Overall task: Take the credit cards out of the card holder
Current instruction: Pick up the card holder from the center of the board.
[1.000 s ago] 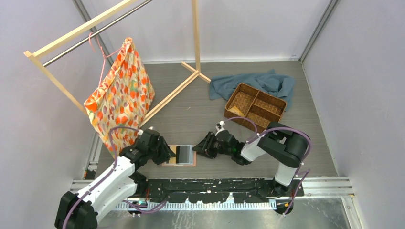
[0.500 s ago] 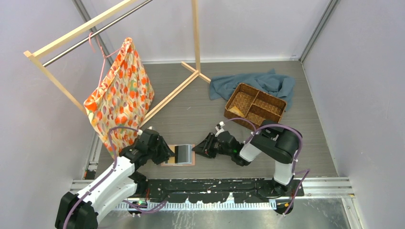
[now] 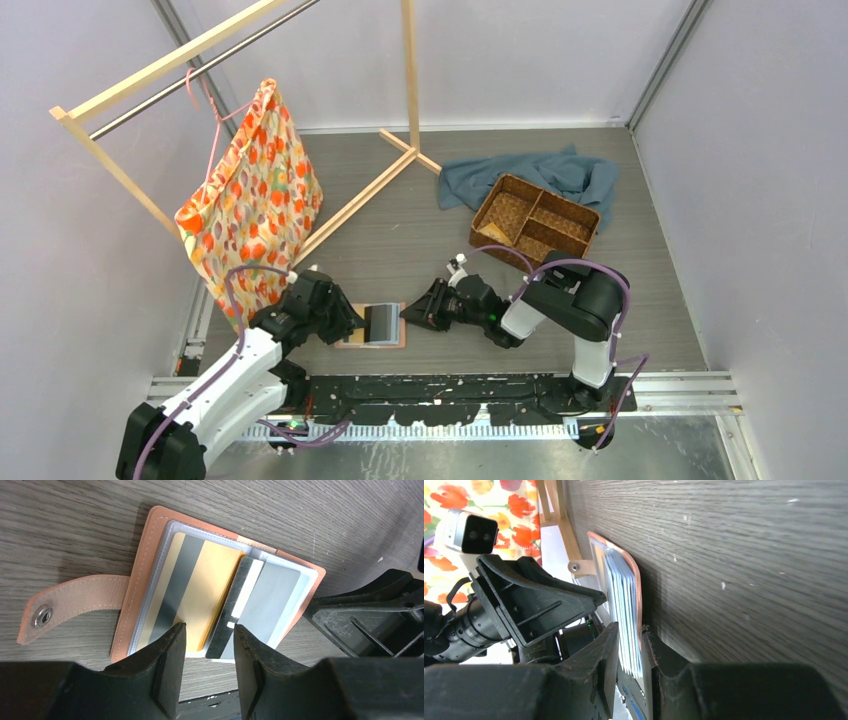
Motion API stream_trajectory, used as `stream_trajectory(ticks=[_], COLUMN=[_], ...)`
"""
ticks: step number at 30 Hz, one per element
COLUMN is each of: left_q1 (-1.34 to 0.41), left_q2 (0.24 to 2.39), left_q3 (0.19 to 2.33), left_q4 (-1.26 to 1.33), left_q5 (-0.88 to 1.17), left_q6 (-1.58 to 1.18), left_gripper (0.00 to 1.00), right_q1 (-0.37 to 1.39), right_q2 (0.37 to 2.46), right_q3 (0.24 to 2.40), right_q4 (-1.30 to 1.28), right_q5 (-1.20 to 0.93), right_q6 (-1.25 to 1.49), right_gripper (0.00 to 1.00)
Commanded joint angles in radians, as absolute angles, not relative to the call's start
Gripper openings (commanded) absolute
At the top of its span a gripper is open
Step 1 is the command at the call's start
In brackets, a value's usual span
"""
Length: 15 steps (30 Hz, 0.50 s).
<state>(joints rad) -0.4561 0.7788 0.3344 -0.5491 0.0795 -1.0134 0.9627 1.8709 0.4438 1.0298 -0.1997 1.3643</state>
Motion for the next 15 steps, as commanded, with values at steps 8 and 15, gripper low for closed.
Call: stream_trajectory(ticks=[8,15], left_q1=[-0.449,-0.448], left_q2=[0.796,0.792], left_q3=[0.29,0.288], left_q4=[-0.587,-0.586], left_q5=[0.044,0.049], left_q6=[-0.988,-0.988], left_gripper=[0.42,0.42], right_q1=[1.004,1.006], right_q2=[1.876,1.859], right_q3=[0.516,0.523], right_q4=[1.136,1.003], right_q5=[-0.315,-0.274], right_q6=[1.328,1.296], right_gripper=[0.29,0.39])
